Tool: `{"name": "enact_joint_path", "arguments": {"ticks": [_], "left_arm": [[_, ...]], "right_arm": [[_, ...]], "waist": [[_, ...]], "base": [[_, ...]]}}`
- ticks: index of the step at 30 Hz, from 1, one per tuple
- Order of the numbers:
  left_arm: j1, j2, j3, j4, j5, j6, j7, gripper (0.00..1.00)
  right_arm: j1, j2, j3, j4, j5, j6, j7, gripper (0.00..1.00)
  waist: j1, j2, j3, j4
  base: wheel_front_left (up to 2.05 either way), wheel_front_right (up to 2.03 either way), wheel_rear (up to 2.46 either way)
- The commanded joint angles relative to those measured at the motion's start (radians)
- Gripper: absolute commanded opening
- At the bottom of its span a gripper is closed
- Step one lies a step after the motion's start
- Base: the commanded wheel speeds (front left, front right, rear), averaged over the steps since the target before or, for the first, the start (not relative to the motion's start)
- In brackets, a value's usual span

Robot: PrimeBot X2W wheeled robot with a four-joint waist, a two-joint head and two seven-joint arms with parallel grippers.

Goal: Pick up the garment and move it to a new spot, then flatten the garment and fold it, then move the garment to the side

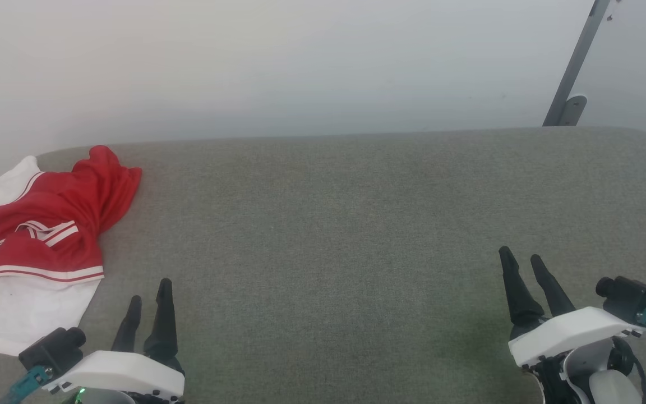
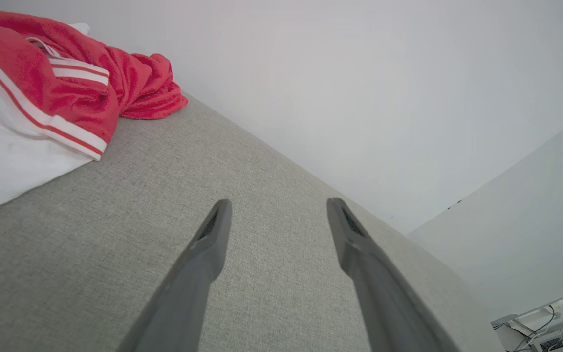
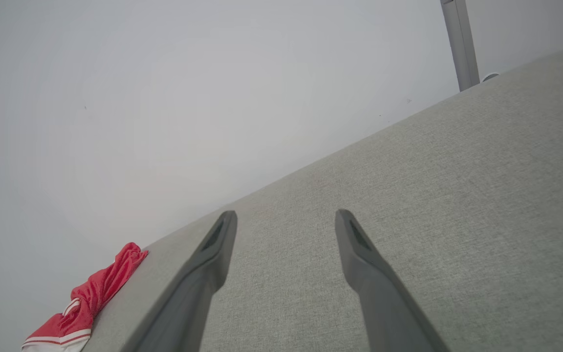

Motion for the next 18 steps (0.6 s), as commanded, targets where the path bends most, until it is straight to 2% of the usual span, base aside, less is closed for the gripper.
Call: {"name": "enact_joint_path", "arguments": {"ticks": [1, 18], "left_arm": [[-0.004, 0.005, -0.002, -0.017, 0.028, 0.003, -0.011, 1.00], [0.018, 0.020, 0.017, -0.027, 0.187, -0.009, -0.053, 1.00]], "right_arm": [[-0.024, -0.002, 0.003, -0.016, -0.032, 0.000, -0.010, 1.00], [-0.030, -0.012, 0.006, -0.029, -0.201, 0.000, -0.038, 1.00]], "waist": [[0.0000, -0.0001, -0.001, 0.000], [0.0000, -0.0001, -0.008, -0.004]], "base": [[0.00, 0.00, 0.00], [0.00, 0.00, 0.00]]}}
